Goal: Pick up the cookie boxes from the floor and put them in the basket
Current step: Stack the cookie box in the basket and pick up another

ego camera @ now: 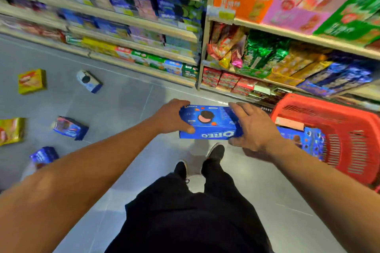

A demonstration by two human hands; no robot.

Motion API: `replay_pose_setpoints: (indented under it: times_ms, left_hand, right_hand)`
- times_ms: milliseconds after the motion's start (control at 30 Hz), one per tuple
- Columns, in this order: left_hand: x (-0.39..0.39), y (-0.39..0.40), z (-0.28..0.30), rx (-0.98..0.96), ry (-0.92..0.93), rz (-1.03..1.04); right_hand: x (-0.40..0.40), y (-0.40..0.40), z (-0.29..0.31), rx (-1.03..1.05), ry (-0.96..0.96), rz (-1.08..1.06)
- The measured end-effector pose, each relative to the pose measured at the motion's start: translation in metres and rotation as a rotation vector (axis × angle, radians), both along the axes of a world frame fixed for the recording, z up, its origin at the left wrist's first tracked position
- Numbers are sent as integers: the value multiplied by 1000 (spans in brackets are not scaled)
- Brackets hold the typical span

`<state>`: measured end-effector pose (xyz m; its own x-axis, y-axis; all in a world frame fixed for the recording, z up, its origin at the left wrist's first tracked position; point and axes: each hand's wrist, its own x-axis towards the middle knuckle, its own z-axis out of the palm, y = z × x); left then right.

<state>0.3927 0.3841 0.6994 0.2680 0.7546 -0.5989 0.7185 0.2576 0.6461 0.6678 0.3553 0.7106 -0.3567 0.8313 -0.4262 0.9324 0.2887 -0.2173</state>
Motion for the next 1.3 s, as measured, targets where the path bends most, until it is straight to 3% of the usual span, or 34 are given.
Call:
replay_pose_setpoints:
  times_ms: [200,367,533,700,1000,1300]
  left_hand:
    - [-11,-1,35,-263,-206,55]
    - [-5,-8,49,-355,-350,114]
    - [44,-22,64,-365,-398,47]
    - [123,-49,76,-266,-393,51]
    - [273,-127,71,261,-380,-43]
    - [342,-158,34,242,-190,-8]
  right_hand:
    - [-8,-55,43,253,-41,-137]
    - [15,-92,71,335,352,-478]
    - [54,-125,89,360,508,-649]
    - [112,-163,88,419,526,-817]
    - [231,-230,73,445,623,-976]
    - [306,-250,29,265,611,-1022]
